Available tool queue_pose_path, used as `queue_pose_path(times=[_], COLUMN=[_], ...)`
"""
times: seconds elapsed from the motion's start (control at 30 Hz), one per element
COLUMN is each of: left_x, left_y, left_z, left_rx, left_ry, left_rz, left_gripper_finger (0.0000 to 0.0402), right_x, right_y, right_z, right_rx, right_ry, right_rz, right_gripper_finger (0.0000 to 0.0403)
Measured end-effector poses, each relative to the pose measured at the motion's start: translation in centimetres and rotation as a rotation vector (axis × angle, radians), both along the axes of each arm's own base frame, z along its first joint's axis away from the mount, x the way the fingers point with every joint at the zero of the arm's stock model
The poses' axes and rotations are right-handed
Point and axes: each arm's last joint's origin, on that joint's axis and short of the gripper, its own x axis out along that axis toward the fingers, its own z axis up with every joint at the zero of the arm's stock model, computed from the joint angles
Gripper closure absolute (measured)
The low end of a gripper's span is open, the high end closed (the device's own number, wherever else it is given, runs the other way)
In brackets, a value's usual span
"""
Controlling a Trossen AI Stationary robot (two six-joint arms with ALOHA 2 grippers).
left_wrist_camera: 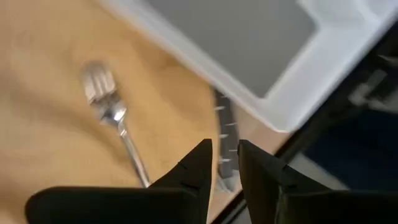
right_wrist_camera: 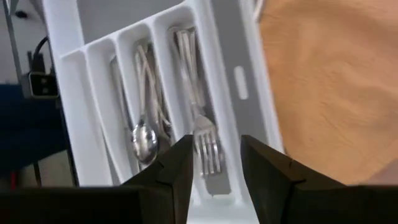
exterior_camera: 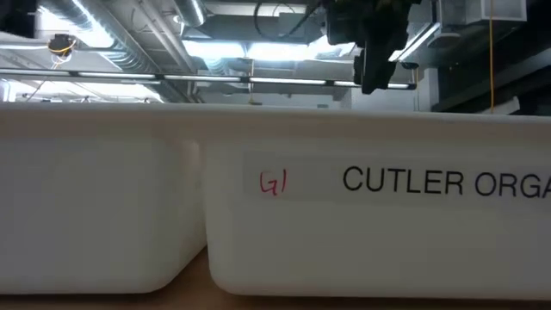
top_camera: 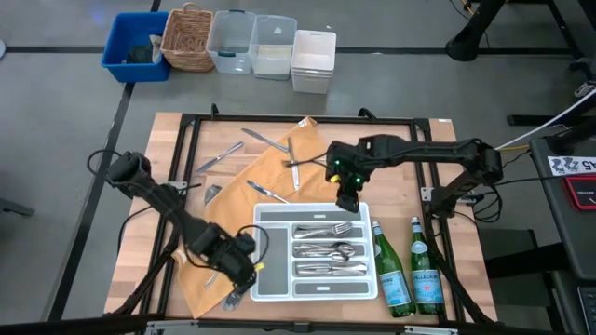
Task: Sort silverware
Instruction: Put the silver fork into the white silverware tray
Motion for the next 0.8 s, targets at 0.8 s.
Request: queue_pose_path(times=[0.8], left_x=[-4.0], left_y=[0.7], left_z=[-8.3], left_rx=[0.113], left_ry=[0.124], left_rz=[0.205], left_gripper_finger=[0.0289], right_x=[0.5], right_y=[8.0], right_z=[0.3], right_rx=[-0.023], right_ry=[-0.081], right_rz=[0.188], right_gripper_finger=[0.0267])
